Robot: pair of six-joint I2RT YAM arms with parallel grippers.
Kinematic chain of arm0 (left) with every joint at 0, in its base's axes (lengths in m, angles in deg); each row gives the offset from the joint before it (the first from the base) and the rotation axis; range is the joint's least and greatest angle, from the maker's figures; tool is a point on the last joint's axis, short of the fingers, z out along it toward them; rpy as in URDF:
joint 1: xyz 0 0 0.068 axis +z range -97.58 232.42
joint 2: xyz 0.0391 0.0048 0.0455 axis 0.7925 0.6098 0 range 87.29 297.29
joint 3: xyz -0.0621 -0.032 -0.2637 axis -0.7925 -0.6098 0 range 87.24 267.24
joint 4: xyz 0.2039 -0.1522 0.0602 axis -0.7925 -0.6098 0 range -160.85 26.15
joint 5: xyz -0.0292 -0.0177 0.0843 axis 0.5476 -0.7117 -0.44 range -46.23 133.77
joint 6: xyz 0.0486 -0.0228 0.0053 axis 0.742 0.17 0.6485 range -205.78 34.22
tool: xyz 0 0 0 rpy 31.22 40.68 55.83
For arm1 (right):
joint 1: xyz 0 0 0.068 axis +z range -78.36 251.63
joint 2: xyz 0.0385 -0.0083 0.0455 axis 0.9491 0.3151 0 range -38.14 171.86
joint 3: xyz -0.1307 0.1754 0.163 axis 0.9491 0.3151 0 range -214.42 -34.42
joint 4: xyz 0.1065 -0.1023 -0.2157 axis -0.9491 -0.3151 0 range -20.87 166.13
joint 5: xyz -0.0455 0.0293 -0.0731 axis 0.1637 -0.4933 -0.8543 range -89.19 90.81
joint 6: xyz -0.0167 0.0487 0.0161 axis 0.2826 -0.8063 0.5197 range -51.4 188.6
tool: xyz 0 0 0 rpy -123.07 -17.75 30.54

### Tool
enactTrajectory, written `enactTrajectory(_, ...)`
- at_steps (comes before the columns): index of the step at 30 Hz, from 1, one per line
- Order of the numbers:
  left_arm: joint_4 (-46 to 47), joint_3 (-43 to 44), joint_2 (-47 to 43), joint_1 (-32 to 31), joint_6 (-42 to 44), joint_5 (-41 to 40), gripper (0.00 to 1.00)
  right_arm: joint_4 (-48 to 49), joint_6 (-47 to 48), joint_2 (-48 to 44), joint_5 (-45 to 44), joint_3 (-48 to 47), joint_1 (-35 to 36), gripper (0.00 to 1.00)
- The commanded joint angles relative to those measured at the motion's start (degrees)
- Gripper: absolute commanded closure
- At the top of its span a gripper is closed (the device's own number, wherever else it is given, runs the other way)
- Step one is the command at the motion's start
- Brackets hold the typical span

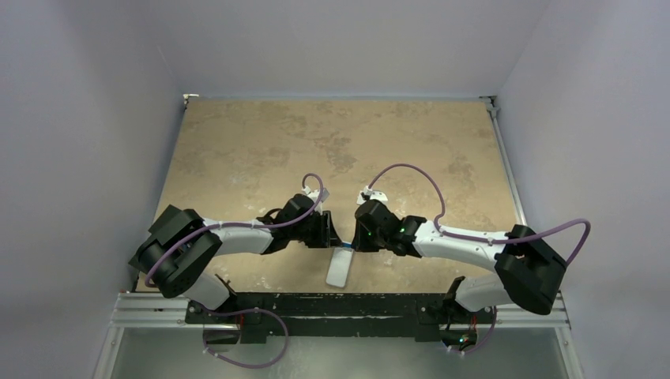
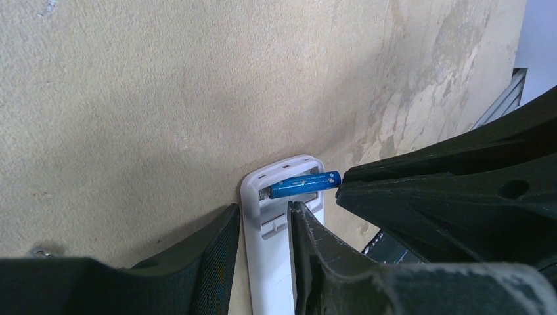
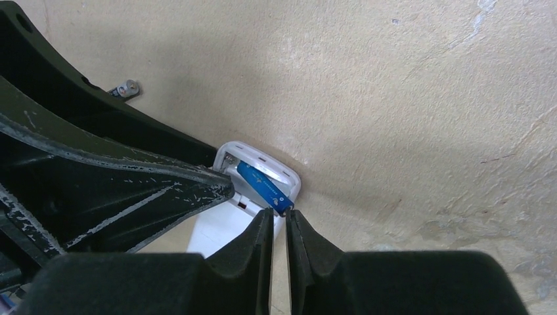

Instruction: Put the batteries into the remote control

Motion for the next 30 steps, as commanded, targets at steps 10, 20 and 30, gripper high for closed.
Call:
enactTrajectory(10, 2.99, 0.26, 0.68, 0.56, -0.12, 1.33, 0.69, 2.49, -0.32, 0.84, 0.31, 0.09, -0.25, 0.84)
enactTrajectory(20, 3.58, 0.4, 1.09, 0.55, -0.31, 1.92, 0.71, 3.4, -0.14, 1.41, 0.96, 0.17, -0.25, 0.86)
enactTrajectory(30, 3.58, 0.39, 1.08, 0.56, -0.34, 2.0, 0.74, 4.86, -0.06, 2.53, 2.09, 0.17, -0.25, 0.87)
